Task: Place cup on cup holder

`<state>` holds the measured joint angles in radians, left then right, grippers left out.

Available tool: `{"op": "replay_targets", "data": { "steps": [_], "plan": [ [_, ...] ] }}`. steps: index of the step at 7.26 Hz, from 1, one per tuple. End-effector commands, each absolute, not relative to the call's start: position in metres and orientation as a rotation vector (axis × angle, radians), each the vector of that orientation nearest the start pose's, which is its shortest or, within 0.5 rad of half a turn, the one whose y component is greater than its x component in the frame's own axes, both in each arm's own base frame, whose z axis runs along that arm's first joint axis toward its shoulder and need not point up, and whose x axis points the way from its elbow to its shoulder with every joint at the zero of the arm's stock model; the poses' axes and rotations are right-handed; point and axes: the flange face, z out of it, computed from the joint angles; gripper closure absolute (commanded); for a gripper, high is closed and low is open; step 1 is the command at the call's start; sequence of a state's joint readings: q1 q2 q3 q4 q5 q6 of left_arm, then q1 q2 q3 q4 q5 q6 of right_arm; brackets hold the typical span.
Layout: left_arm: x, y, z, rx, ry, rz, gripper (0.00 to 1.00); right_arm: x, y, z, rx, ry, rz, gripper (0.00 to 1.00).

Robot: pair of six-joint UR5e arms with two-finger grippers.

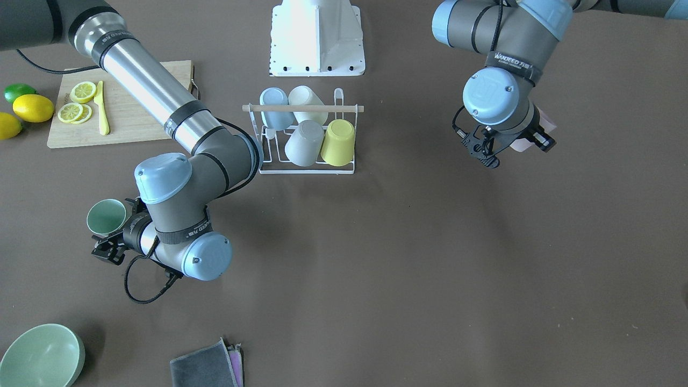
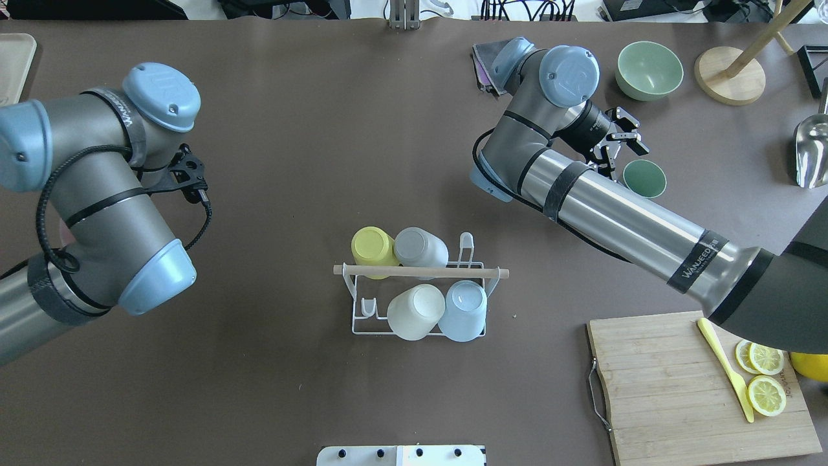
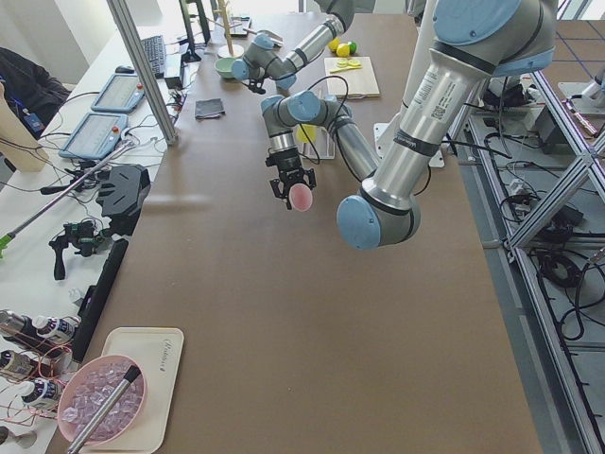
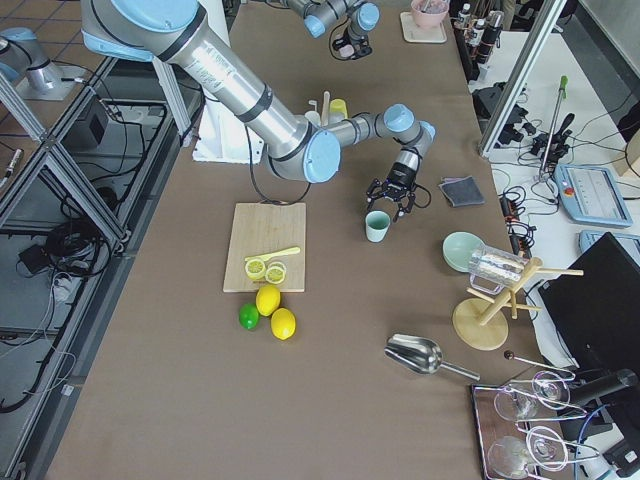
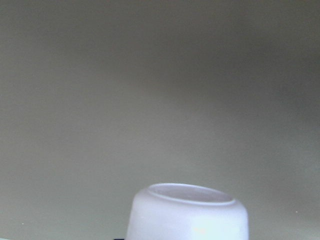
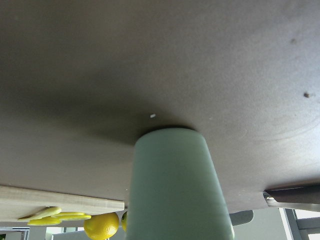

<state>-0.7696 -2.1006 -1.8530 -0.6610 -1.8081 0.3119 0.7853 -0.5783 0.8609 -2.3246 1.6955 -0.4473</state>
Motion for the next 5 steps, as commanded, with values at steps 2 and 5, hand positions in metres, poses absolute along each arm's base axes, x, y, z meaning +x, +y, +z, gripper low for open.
{"op": "replay_targets", "data": {
  "steps": [2,5],
  "plan": [
    [0.309,-0.499,0.318,0.020,0.248,1.054,0.46,-0.467,-0.633,0.433,-0.513,-0.020,-1.213,0.01],
    [0.313,-0.509,0.286,0.144,0.246,1.002,0.46,-0.471,-0.630,0.438,-0.522,-0.011,-1.230,0.01]
  ]
}}
